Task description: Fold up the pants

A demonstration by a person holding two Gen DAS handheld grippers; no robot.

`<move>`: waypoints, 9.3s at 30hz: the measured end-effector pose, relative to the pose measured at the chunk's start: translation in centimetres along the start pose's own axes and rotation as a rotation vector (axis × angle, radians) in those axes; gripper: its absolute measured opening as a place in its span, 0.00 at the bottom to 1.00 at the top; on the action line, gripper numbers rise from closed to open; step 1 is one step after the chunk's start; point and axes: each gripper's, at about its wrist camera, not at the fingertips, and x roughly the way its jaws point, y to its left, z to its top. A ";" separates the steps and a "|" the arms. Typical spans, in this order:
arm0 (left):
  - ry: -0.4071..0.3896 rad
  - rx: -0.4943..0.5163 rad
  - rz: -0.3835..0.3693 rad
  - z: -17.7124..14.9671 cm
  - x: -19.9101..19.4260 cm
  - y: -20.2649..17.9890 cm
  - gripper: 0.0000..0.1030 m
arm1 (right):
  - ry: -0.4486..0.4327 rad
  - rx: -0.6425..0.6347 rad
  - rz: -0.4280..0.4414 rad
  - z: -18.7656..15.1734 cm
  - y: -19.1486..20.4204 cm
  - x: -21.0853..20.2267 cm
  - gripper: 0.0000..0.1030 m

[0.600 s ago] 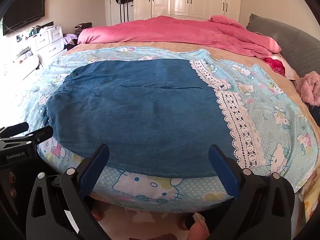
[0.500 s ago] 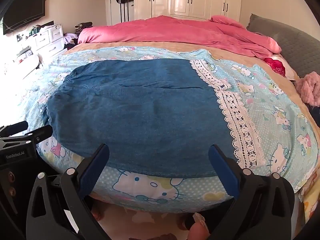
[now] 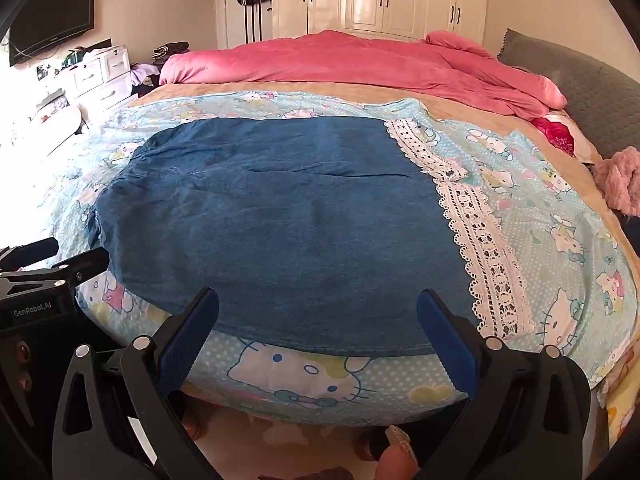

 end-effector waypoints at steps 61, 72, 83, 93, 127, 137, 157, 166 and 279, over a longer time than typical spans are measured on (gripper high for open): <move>0.001 -0.007 -0.006 1.9 1.0 1.0 0.92 | 0.002 -0.026 0.024 2.2 0.1 1.2 0.96; -0.010 -0.064 0.050 7.8 4.2 6.0 0.92 | 0.089 -0.094 0.133 9.9 0.8 7.0 0.96; 0.026 -0.126 0.104 13.6 10.0 12.3 0.92 | 0.090 -0.236 0.196 18.1 2.9 14.5 0.96; 0.070 -0.049 0.102 17.7 16.0 12.8 0.92 | 0.094 -0.408 0.219 23.0 5.5 22.0 0.96; -0.117 0.092 -0.002 16.9 12.5 10.5 0.27 | 0.070 -0.501 0.413 22.6 10.2 24.6 0.08; -0.196 0.131 -0.017 14.7 8.2 8.6 0.27 | -0.052 -0.364 0.507 20.4 5.8 15.5 0.04; -0.051 0.118 -0.037 4.4 3.4 10.5 0.33 | 0.000 -0.535 0.606 4.6 8.7 4.1 0.03; 0.004 0.090 -0.005 2.2 2.6 12.2 0.42 | 0.036 -0.588 0.547 1.8 10.3 5.0 0.03; 0.014 0.375 -0.431 2.1 4.4 -9.7 0.00 | 0.071 0.255 0.266 9.4 -20.9 3.4 0.16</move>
